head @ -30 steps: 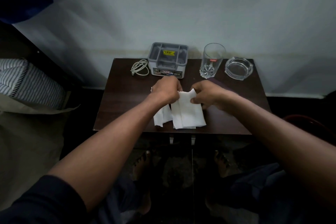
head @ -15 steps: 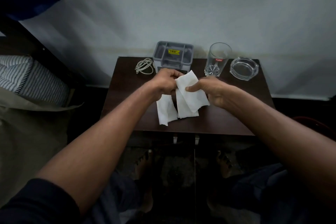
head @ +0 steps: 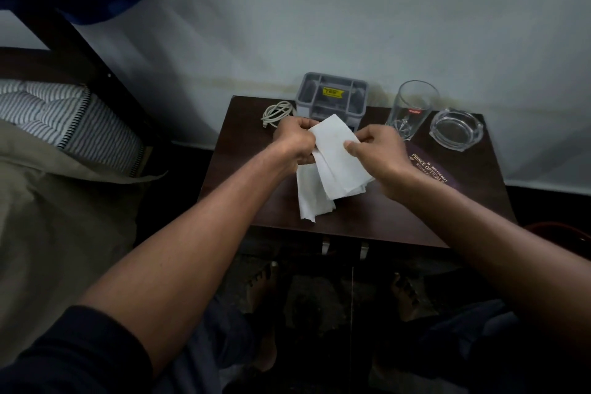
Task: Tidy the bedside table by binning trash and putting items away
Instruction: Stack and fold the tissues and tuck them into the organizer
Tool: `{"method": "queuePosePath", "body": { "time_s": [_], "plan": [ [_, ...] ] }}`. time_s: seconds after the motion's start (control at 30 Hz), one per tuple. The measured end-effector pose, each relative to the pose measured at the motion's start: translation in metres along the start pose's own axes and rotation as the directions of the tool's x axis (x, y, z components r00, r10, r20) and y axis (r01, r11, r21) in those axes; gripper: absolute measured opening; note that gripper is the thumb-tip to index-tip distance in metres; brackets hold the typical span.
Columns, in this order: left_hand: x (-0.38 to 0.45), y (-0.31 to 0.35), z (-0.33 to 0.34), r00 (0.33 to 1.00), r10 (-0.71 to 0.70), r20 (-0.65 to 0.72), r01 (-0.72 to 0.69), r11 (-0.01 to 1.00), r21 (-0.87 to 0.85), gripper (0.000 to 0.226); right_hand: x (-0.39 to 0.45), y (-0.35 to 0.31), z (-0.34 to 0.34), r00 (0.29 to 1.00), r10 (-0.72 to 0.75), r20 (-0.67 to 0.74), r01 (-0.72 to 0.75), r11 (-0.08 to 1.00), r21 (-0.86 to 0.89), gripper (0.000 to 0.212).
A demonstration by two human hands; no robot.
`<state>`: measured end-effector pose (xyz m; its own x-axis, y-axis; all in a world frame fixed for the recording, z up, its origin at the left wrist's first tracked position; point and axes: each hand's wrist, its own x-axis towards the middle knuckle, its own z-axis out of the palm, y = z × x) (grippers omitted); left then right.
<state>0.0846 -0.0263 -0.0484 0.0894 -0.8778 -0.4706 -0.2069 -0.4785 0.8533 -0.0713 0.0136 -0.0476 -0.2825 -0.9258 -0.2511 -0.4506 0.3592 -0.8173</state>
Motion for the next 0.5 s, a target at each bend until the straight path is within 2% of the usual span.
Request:
{"method": "queuePosePath", "body": {
  "time_s": [0.13,0.27,0.33,0.4,0.47,0.5],
  "plan": [
    [0.0,-0.001,0.0,0.999,-0.031,-0.018,0.031,1.0,0.003,0.027,-0.006,-0.006,-0.006,0.985,-0.02,-0.172,0.012,0.999,-0.047,0.014],
    [0.0,-0.001,-0.001,0.996,-0.077,-0.048,0.077,0.997,-0.006,0.029,-0.007,-0.013,-0.013,0.974,-0.036,-0.225,0.043,0.999,0.029,0.014],
    [-0.001,-0.001,-0.002,0.995,-0.089,-0.04,0.088,0.996,-0.022,0.029,-0.007,-0.017,-0.017,0.99,-0.015,-0.14,0.038,0.986,0.165,0.013],
    [-0.003,0.001,-0.002,0.995,-0.097,-0.013,0.096,0.995,-0.034,0.025,-0.007,-0.021,-0.021,0.996,0.028,0.084,-0.055,0.938,0.343,0.012],
    [-0.005,0.004,-0.003,0.994,-0.107,0.007,0.107,0.993,-0.049,0.028,-0.005,-0.02,-0.022,0.959,0.062,0.277,-0.161,0.923,0.351,0.011],
    [-0.007,0.006,-0.004,0.994,-0.112,0.02,0.113,0.992,-0.061,0.028,-0.005,-0.018,-0.02,0.949,0.081,0.305,-0.177,0.937,0.301,0.012]
  ]
}}
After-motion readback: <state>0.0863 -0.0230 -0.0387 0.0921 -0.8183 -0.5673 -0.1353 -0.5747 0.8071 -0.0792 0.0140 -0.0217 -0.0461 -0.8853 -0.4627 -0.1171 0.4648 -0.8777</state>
